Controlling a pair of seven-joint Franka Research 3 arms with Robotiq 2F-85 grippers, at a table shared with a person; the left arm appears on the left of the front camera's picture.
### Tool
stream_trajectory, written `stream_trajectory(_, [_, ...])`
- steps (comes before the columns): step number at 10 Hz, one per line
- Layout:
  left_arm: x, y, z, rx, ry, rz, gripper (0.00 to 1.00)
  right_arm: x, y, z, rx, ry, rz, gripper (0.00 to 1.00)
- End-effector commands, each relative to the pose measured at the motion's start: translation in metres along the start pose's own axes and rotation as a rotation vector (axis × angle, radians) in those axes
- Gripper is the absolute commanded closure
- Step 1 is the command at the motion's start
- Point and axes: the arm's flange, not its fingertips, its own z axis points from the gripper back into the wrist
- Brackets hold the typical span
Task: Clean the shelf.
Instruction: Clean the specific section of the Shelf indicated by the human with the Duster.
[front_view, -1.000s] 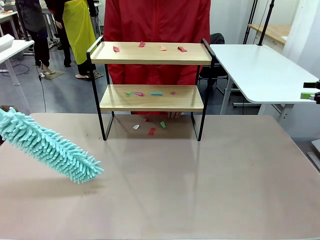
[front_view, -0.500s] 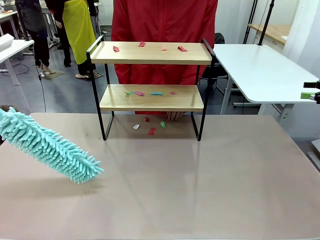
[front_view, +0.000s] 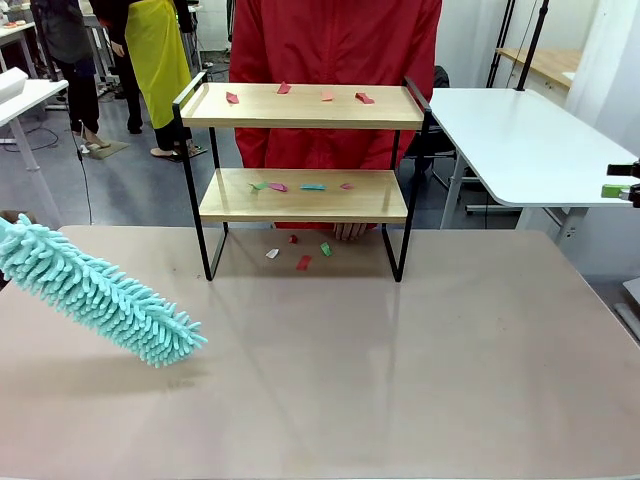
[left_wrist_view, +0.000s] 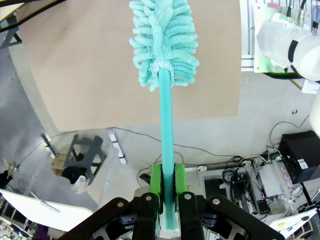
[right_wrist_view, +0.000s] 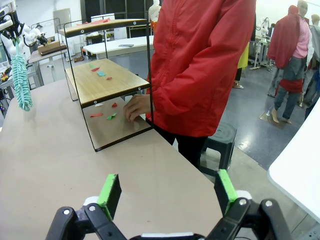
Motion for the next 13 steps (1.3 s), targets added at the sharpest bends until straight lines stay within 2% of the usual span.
stream_trajectory(1, [-0.003, 0.0, 0.003, 0.005, 0.002, -0.007, 0.87, 0.003, 0.0, -0.001, 0.001, -0.002, 0.006, 0.0])
stream_trajectory(3, [0.0, 0.0, 0.0, 0.0, 0.0, 0.0, 0.87, 0.003, 0.0, -0.001, 0.001, -0.002, 0.006, 0.0])
stream_trajectory(5, [-0.012, -0.005, -0.021, -0.006, -0.219, 0.007, 0.87, 0.003, 0.0, -0.001, 0.001, -0.002, 0.006, 0.0])
stream_trajectory(7, [-0.014, -0.014, -0.04, -0.028, -0.368, 0.07, 0.87, 0.003, 0.0, -0.001, 0.001, -0.002, 0.006, 0.0])
stream_trajectory(9, [0.008, -0.022, -0.056, -0.032, -0.502, 0.139, 0.87, 0.003, 0.0, -0.001, 0.001, -0.002, 0.006, 0.0])
stream_trajectory(10, [0.031, -0.026, -0.057, -0.038, -0.561, 0.197, 0.87, 0.003, 0.0, -0.001, 0.001, -0.002, 0.006, 0.0])
stream_trajectory(13, [0.106, -0.042, -0.056, -0.035, -0.601, 0.414, 0.87, 0.003, 0.0, -0.001, 0.001, -0.002, 0.006, 0.0])
